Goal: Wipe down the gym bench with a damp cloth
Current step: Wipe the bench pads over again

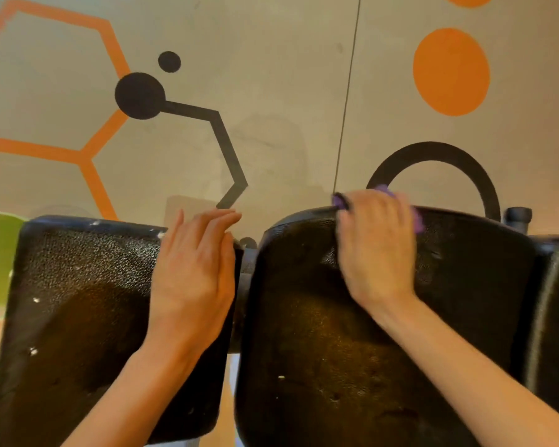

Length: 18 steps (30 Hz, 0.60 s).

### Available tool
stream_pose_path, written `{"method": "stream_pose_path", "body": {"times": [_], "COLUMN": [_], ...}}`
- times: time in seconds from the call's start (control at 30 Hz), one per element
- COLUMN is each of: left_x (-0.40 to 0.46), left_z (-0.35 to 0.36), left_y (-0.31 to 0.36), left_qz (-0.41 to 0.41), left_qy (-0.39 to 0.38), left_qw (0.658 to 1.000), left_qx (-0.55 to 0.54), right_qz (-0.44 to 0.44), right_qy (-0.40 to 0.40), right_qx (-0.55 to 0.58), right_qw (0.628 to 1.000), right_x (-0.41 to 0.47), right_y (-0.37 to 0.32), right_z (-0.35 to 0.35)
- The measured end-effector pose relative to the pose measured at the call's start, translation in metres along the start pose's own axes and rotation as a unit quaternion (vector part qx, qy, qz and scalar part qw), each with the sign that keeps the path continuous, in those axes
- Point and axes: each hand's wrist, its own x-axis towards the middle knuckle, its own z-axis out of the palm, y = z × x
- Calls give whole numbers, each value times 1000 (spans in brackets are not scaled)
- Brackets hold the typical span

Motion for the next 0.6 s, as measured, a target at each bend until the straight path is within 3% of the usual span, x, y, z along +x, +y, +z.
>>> {"method": "stream_pose_path", "body": {"times": [0.07, 0.17, 0.23, 0.33, 0.4, 0.5, 0.53, 0.6], "left_x": [-3, -6, -6, -11, -14, -16, -16, -16], "left_z": [-8, -25, -37, -47, -46, -44, -44, -43], "left_y": [-11, -28, -41, -60, -68, -74, -74, -75], "left_qz": [1, 21, 40, 59, 72, 90, 94, 100], "left_qy": [-10, -9, -10, -24, -35, -35, -33, -25], "left_qw": [999, 997, 995, 991, 988, 985, 985, 986], "left_qx": [44, 70, 87, 117, 132, 142, 140, 134], "right_qz": [-110, -268, -200, -26, -72, -271, -298, -244], "right_qy": [-8, -94, -131, -22, -24, -111, -133, -112], "right_qx": [6, -2, 25, 11, 10, 21, 26, 71], "right_qw": [994, 959, 971, 999, 997, 956, 945, 961], "right_x": [-1, 9, 20, 21, 11, -1, 1, 2], "right_y": [-39, -36, -10, -2, -33, -53, -49, -36], "right_z": [18, 14, 0, -5, 9, 18, 16, 16]}}
